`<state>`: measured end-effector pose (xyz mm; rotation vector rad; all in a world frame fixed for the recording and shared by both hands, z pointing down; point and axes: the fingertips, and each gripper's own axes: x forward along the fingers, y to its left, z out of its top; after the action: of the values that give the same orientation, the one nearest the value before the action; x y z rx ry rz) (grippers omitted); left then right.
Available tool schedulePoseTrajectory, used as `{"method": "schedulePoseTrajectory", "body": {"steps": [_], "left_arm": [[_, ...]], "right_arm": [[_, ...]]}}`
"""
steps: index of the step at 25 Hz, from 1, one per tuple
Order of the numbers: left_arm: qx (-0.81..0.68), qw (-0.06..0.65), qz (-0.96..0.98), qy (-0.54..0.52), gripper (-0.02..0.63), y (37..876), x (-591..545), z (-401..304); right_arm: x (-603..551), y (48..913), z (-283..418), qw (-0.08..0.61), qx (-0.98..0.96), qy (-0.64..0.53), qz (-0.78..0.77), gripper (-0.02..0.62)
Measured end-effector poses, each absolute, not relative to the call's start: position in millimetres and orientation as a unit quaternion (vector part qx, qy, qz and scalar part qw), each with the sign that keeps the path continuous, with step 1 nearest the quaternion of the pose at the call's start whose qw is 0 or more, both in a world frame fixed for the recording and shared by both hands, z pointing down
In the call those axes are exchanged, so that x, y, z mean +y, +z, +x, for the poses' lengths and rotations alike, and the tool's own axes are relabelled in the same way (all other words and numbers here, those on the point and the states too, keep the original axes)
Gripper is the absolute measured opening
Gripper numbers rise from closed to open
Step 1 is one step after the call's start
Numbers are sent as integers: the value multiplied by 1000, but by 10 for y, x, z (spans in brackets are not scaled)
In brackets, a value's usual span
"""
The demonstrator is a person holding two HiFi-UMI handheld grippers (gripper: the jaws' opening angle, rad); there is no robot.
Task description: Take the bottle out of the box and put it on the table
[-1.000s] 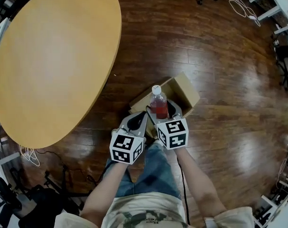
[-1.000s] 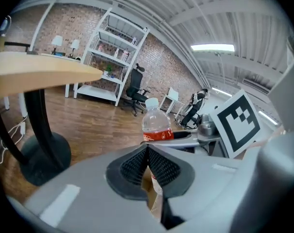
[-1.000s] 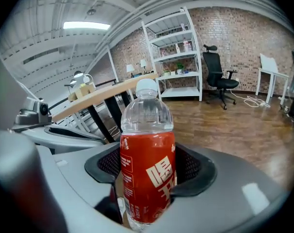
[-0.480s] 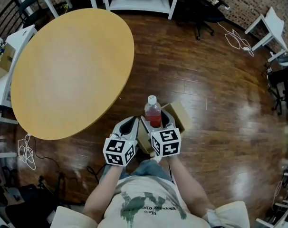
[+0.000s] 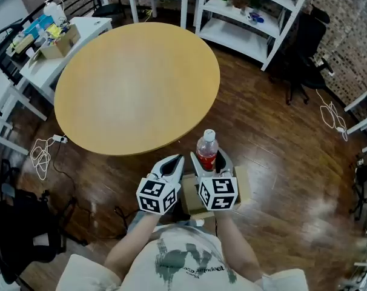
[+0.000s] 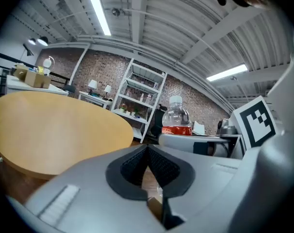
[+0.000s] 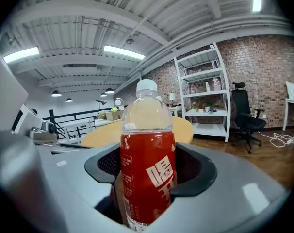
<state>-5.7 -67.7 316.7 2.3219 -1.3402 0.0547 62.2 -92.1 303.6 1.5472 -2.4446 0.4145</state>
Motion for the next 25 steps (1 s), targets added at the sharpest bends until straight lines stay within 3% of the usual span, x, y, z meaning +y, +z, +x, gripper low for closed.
{"method": "schedulePoseTrajectory", "body": {"steps": [14,25], "left_arm": [[-533,204,821,1,0,2977,-985,-1238],[-541,225,810,-17,0,3132,-1486,-2279]], "right_arm": [[-1362,2927,-701,89,-864,119,481,305],[-2000,3054,-1851,96,-866,107,480,307]]}}
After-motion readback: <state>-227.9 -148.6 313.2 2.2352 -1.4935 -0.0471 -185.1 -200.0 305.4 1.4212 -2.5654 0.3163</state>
